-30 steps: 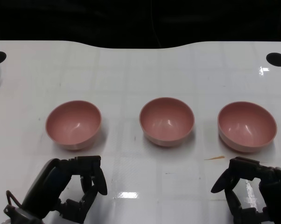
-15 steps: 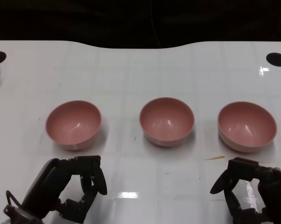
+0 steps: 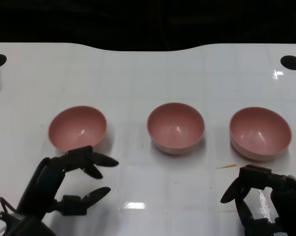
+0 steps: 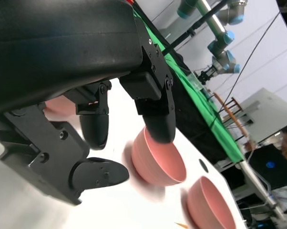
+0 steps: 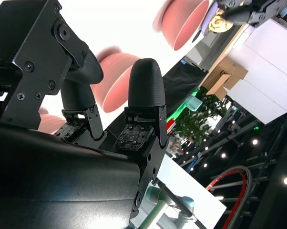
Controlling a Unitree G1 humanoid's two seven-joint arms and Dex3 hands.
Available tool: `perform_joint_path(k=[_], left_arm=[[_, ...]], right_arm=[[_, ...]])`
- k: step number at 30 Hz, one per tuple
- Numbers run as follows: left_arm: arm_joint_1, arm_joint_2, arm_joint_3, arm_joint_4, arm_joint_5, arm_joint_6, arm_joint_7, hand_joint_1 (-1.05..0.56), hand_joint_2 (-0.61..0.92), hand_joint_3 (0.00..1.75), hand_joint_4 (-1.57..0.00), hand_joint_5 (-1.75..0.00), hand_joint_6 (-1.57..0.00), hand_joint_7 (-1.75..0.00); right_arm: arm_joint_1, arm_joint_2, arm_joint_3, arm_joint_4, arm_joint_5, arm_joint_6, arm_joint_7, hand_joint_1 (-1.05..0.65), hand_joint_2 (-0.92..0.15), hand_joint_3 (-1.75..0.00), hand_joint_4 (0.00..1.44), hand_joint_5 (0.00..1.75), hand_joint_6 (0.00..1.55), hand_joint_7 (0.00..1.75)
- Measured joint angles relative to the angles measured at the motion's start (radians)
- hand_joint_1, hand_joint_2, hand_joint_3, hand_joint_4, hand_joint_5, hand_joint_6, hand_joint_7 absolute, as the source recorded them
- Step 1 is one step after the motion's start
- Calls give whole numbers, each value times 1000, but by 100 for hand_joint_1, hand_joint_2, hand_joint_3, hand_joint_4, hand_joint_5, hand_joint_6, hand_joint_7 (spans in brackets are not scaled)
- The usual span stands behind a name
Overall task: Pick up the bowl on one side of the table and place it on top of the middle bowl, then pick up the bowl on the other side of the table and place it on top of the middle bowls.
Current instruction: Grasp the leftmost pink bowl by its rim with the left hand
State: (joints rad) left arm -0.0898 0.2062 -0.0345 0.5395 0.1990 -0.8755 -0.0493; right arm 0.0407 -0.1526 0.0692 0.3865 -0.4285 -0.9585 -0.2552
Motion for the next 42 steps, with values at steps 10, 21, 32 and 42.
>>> perform_joint_path(k=[10,21,32,42], left_arm=[[42,97,10,-277,222,305,30,-43,91,3,-34,-57,-48,0],[27,139,-39,-463,574,619,142,-44,91,0,-35,-47,-38,0],[-85,105,-214,-406,815,931,161,-44,91,0,-42,-39,-46,-3],[-237,111,-353,-180,857,1011,153,-46,92,2,-73,-20,-59,-1]], right_arm=[[-8,2,10,0,3,5,3,17,-10,-161,89,153,93,118],[-10,2,14,-3,2,11,-2,18,-8,-165,90,152,93,120],[-5,2,18,-15,18,20,5,17,-9,-164,87,157,91,123],[6,3,19,-37,-2,45,3,15,-11,-161,87,158,90,123]])
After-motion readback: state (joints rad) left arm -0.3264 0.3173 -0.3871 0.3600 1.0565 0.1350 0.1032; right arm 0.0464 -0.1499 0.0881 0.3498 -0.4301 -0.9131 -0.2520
